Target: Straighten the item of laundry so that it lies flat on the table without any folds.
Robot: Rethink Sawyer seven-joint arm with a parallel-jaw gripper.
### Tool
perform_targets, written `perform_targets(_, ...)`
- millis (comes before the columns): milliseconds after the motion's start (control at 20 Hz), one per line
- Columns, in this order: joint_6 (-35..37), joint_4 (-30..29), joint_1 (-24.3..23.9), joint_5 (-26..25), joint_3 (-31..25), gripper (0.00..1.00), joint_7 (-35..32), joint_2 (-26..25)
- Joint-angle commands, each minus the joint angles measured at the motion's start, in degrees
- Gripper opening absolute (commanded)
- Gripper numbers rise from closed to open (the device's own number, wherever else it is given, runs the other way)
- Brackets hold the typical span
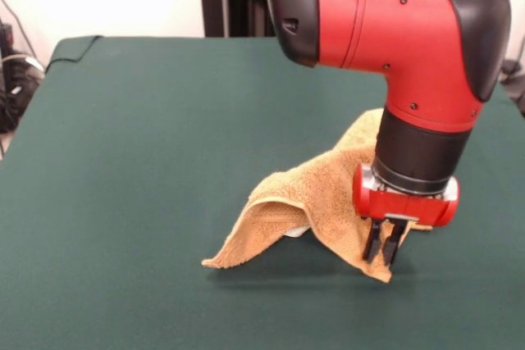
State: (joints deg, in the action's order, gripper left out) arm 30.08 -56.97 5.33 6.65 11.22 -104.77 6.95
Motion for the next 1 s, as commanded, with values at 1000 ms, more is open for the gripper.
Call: perform_targets(1000, 2.5, 3.6, 0.3, 5.9, -5.7, 0.0, -12.2, -10.2)
